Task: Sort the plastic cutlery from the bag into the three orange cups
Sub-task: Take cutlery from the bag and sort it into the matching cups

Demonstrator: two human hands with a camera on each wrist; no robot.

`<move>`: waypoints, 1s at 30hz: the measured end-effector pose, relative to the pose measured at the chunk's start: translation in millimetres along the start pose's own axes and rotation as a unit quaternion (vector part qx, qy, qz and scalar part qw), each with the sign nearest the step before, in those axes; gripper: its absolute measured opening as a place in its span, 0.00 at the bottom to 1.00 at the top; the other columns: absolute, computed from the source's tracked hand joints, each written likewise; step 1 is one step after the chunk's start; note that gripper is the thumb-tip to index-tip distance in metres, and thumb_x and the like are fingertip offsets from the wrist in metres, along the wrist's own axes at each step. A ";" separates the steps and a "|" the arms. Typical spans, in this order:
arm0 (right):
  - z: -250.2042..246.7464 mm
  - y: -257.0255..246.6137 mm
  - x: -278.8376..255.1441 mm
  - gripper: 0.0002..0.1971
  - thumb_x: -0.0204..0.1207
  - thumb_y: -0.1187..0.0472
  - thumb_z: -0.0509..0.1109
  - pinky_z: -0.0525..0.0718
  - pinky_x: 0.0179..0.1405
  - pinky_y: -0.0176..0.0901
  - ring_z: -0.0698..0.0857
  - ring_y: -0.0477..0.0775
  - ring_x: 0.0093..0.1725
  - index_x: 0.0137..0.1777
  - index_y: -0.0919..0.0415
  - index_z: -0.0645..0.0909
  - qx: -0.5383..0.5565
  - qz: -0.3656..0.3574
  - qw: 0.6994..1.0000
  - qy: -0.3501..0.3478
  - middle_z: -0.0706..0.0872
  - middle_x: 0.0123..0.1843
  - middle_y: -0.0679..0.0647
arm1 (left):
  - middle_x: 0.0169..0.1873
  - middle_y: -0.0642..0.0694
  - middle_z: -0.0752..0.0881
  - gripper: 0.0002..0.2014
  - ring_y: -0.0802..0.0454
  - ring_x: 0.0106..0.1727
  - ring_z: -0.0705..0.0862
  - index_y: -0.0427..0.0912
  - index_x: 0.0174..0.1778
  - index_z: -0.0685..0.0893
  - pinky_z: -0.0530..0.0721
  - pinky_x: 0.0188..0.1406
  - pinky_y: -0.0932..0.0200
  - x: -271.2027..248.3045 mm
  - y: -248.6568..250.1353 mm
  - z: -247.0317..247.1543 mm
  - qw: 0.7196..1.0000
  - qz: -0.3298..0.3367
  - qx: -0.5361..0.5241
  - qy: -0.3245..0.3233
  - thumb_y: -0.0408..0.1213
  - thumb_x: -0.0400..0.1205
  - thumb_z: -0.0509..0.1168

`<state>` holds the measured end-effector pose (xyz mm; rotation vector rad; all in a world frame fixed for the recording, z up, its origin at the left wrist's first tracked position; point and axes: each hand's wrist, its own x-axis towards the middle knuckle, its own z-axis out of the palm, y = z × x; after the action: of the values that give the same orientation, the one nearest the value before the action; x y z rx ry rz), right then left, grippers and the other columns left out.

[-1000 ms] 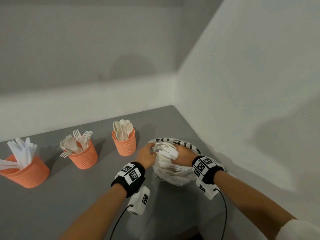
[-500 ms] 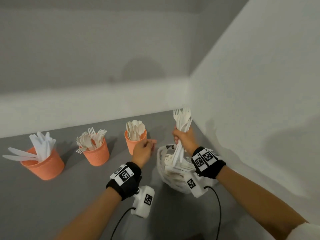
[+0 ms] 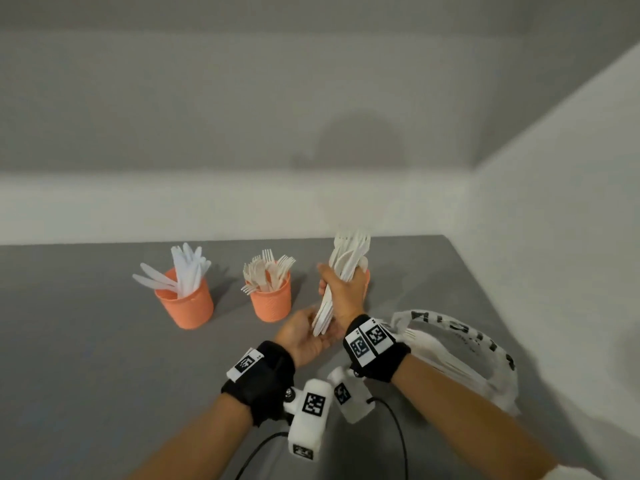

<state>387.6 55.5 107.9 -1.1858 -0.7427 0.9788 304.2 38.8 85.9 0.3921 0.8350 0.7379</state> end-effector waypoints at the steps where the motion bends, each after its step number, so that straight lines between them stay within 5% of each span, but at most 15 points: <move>1: 7.4 0.7 -5.4 0.08 0.71 0.70 0.72 0.77 0.24 0.38 0.77 0.44 0.20 0.36 0.61 0.76 -0.005 -0.004 1.000 -0.005 0.78 0.21 0.48 | 0.32 0.41 0.85 0.18 0.50 0.30 0.86 0.36 0.44 0.81 0.88 0.29 0.59 -2.5 4.0 -1.0 1.000 0.010 -0.004 -0.007 0.37 0.87 0.47; 4: 20.6 7.3 -13.5 0.16 0.72 0.70 0.72 0.82 0.34 0.34 0.82 0.42 0.33 0.42 0.48 0.72 0.003 -0.003 1.000 -0.025 0.81 0.33 0.47 | 0.39 0.42 0.86 0.18 0.50 0.37 0.87 0.38 0.55 0.81 0.88 0.37 0.57 -6.5 10.9 -9.8 0.999 0.026 0.002 -0.023 0.43 0.88 0.48; 7: 31.9 15.6 -14.0 0.13 0.66 0.62 0.76 0.85 0.48 0.51 0.85 0.56 0.41 0.45 0.50 0.74 -0.016 0.019 0.999 -0.036 0.84 0.39 0.54 | 0.37 0.44 0.85 0.15 0.51 0.35 0.87 0.39 0.57 0.79 0.88 0.35 0.58 -10.4 16.4 -23.5 0.999 0.039 0.001 -0.021 0.41 0.87 0.50; 9: 36.3 16.9 -14.8 0.11 0.64 0.60 0.76 0.84 0.43 0.47 0.85 0.53 0.38 0.42 0.60 0.78 -0.040 0.007 0.998 -0.057 0.84 0.36 0.53 | 0.39 0.43 0.84 0.14 0.50 0.37 0.84 0.38 0.55 0.80 0.86 0.37 0.58 -12.0 19.7 -32.7 0.998 0.053 -0.001 -0.018 0.37 0.85 0.50; 12: 39.1 15.5 -15.0 0.12 0.74 0.68 0.71 0.80 0.35 0.27 0.84 0.35 0.36 0.38 0.50 0.76 -0.048 0.000 0.995 -0.088 0.84 0.35 0.41 | 0.40 0.41 0.84 0.15 0.48 0.40 0.83 0.38 0.55 0.79 0.85 0.40 0.57 -18.8 22.8 -43.7 0.997 0.063 0.013 -0.045 0.31 0.79 0.50; 15: 43.1 18.3 -14.0 0.09 0.77 0.63 0.69 0.81 0.37 0.33 0.85 0.41 0.33 0.37 0.51 0.80 -0.086 0.041 0.986 -0.136 0.86 0.34 0.48 | 0.37 0.42 0.83 0.16 0.52 0.35 0.84 0.38 0.51 0.79 0.85 0.33 0.62 -26.5 26.8 -51.6 0.992 0.055 0.095 -0.069 0.28 0.68 0.59; 18: 49.4 22.9 -17.4 0.13 0.77 0.60 0.68 0.81 0.36 0.34 0.84 0.42 0.26 0.31 0.61 0.82 -0.148 0.077 0.963 -0.211 0.85 0.29 0.55 | 0.29 0.44 0.78 0.05 0.58 0.23 0.80 0.38 0.44 0.76 0.76 0.18 0.69 -28.1 29.9 -53.4 0.975 0.055 0.212 -0.031 0.25 0.76 0.61; 22: 51.2 25.5 -22.5 0.09 0.78 0.57 0.68 0.82 0.41 0.31 0.87 0.44 0.37 0.47 0.63 0.83 -0.141 0.135 0.940 -0.280 0.88 0.35 0.53 | 0.23 0.47 0.71 0.05 0.61 0.16 0.71 0.40 0.41 0.73 0.64 0.10 0.73 -26.9 31.7 -59.8 0.959 0.075 0.272 -0.007 0.28 0.82 0.58; 25: 50.8 25.5 -23.1 0.16 0.80 0.58 0.63 0.83 0.35 0.30 0.89 0.42 0.39 0.65 0.61 0.75 -0.087 0.197 0.916 -0.338 0.88 0.43 0.57 | 0.19 0.50 0.70 0.05 0.62 0.15 0.69 0.40 0.42 0.73 0.62 0.09 0.73 -29.5 35.3 -63.8 0.965 0.073 0.251 -0.020 0.29 0.83 0.58; 28: 56.1 26.2 -26.2 0.17 0.81 0.61 0.60 0.83 0.36 0.29 0.89 0.42 0.39 0.69 0.62 0.71 -0.095 0.191 0.915 -0.344 0.90 0.39 0.52 | 0.22 0.49 0.74 0.06 0.61 0.19 0.73 0.41 0.39 0.75 0.68 0.12 0.72 -31.9 38.0 -68.1 0.943 0.070 0.325 -0.005 0.31 0.82 0.61; 30: 60.4 30.2 -24.4 0.15 0.80 0.63 0.62 0.85 0.32 0.32 0.89 0.43 0.34 0.65 0.65 0.75 -0.082 0.183 0.936 -0.289 0.90 0.33 0.51 | 0.30 0.47 0.77 0.02 0.60 0.26 0.77 0.41 0.43 0.76 0.73 0.17 0.71 -33.4 42.6 -74.1 0.920 0.067 0.387 0.008 0.33 0.81 0.63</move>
<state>317.4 60.1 93.4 -1.2127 -1.1043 1.6441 212.8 46.5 82.1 1.1625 1.1069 0.5085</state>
